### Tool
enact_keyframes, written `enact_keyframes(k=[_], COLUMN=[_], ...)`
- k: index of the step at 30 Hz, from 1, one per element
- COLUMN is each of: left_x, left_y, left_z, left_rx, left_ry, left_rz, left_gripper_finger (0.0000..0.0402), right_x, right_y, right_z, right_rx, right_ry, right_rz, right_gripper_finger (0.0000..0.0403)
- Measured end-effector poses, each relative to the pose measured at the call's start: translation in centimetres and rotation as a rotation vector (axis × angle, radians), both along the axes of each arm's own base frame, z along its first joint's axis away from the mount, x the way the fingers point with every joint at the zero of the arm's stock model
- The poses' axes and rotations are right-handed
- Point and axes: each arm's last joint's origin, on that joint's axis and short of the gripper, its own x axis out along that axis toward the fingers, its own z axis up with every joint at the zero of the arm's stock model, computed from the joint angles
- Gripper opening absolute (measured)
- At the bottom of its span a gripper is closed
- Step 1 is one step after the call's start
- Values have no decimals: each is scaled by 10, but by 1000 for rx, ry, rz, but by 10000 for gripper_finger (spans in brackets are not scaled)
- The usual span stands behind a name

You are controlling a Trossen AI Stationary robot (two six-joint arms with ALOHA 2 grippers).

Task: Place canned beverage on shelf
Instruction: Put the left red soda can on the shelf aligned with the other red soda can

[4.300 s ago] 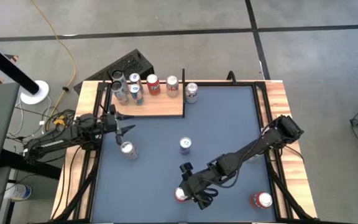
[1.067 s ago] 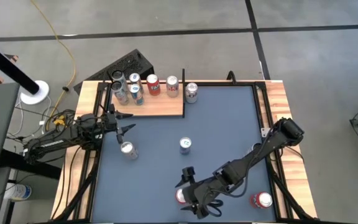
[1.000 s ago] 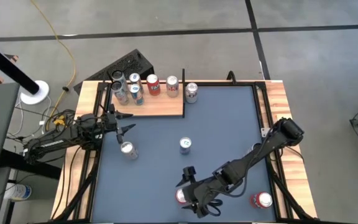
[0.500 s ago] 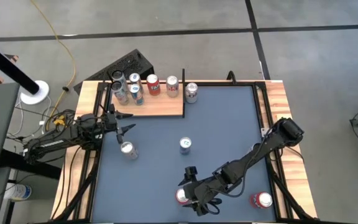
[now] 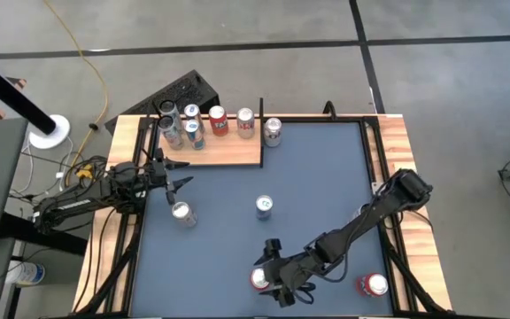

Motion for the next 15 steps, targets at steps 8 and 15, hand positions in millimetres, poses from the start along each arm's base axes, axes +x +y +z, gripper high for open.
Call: enact_keyframes(k=[8, 15], left_x=[0, 0], left_y=[0, 0], left_z=[0, 0], left_rx=[0, 0], left_ry=[1, 1], left_rz=[0, 0], left_gripper_finger=[225, 225], right_x=[7, 4], right_y=[5, 9], right_z=[-22, -21], right_rx=[-11, -22], right_ry=[15, 6], right_rz=[-4, -3], right_gripper_finger=[388, 388])
